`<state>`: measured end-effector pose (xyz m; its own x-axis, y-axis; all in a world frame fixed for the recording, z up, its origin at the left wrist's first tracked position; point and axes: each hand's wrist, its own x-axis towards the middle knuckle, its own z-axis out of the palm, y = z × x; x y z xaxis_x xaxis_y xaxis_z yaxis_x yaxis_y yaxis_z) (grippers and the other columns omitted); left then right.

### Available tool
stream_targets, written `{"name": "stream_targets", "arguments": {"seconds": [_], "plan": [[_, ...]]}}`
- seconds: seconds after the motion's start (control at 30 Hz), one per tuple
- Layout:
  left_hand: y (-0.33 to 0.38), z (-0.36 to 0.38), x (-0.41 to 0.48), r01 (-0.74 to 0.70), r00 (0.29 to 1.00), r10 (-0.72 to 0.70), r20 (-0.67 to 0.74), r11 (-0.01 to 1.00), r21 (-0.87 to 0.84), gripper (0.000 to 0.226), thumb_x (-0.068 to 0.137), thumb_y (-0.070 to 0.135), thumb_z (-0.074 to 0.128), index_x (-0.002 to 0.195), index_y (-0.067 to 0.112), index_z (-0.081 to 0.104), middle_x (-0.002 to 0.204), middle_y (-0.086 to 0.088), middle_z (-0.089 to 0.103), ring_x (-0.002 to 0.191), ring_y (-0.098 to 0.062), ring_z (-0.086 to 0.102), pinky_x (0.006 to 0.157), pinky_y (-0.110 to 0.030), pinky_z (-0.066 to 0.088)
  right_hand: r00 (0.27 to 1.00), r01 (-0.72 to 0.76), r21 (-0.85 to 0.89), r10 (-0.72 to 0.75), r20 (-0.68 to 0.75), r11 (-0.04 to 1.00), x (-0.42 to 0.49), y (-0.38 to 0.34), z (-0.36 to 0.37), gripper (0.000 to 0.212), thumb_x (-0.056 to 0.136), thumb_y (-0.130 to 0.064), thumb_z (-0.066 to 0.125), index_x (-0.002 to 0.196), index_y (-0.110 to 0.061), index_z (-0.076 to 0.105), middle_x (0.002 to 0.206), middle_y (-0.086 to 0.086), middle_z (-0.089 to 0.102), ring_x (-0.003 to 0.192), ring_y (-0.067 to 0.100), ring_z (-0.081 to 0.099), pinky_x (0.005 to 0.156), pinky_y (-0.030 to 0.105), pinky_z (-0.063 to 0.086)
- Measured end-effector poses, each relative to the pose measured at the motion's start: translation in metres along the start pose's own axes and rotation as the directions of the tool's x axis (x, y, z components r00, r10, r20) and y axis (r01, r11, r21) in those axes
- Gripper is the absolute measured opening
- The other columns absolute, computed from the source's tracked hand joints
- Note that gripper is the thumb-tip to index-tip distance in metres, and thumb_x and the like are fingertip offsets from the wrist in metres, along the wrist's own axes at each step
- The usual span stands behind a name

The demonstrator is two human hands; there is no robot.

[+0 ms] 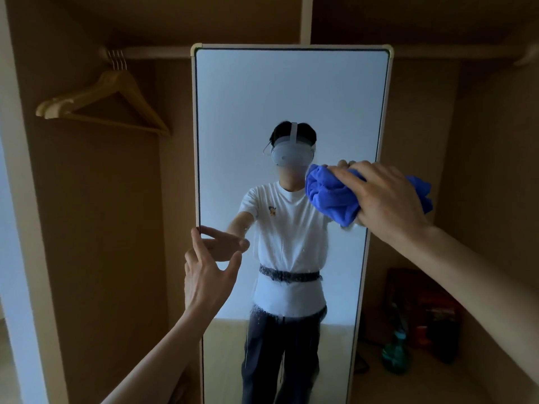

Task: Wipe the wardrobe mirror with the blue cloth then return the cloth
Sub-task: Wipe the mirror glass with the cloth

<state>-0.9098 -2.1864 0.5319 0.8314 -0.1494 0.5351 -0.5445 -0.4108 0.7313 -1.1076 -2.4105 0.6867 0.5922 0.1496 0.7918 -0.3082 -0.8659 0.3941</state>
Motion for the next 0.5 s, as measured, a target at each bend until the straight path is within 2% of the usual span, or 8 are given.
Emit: {"name": "stream_targets", "arguments": {"seconds": [0.13,0.3,0.4,0.5], "plan": [[0.000,0.002,-0.001,-0.008,1.000,0.008,-0.011,1.000,0.009,0.101,0.092,0.056,0.062,0.161,0.027,-0.006,0.160,-0.016,0.028,0.142,-0.038,0.039,0.102,-0.059,0.049,0.999,-0.013,-0.027,0.012,-0.045,1.000,-0.021,-0.005,0.010,0.057,0.085,-0.006,0.055,0.141,-0.010,0.051,0.105,0.011,0.061,0.092,0.032,0.060,0.079,0.047,0.049],[-0.001,0.004,-0.003,-0.014,1.000,0.015,-0.024,1.000,0.009,0.101,0.092,0.054,0.063,0.162,0.024,-0.004,0.159,-0.017,0.029,0.142,-0.038,0.037,0.103,-0.059,0.048,0.999,-0.035,-0.040,0.034,-0.030,0.999,-0.050,-0.013,0.024,0.058,0.087,-0.014,0.034,0.142,-0.010,0.053,0.109,0.012,0.061,0.093,0.032,0.060,0.081,0.044,0.048],[-0.001,0.004,-0.004,-0.015,1.000,0.016,-0.021,1.000,0.014,0.101,0.092,0.054,0.063,0.162,0.024,-0.005,0.160,-0.017,0.027,0.144,-0.039,0.036,0.104,-0.060,0.047,0.999,-0.042,-0.031,0.043,0.026,0.999,-0.059,-0.017,0.027,0.058,0.086,-0.010,0.042,0.143,-0.010,0.052,0.108,0.010,0.062,0.093,0.032,0.061,0.081,0.044,0.050],[-0.002,0.003,-0.003,-0.019,1.000,0.019,-0.015,1.000,0.007,0.101,0.092,0.055,0.063,0.161,0.027,-0.005,0.158,-0.017,0.029,0.142,-0.039,0.039,0.101,-0.059,0.049,0.995,-0.090,0.003,0.090,0.049,0.996,-0.065,-0.021,0.026,0.067,0.078,0.000,0.060,0.143,-0.011,0.052,0.106,0.010,0.062,0.089,0.031,0.062,0.066,0.041,0.053]]}}
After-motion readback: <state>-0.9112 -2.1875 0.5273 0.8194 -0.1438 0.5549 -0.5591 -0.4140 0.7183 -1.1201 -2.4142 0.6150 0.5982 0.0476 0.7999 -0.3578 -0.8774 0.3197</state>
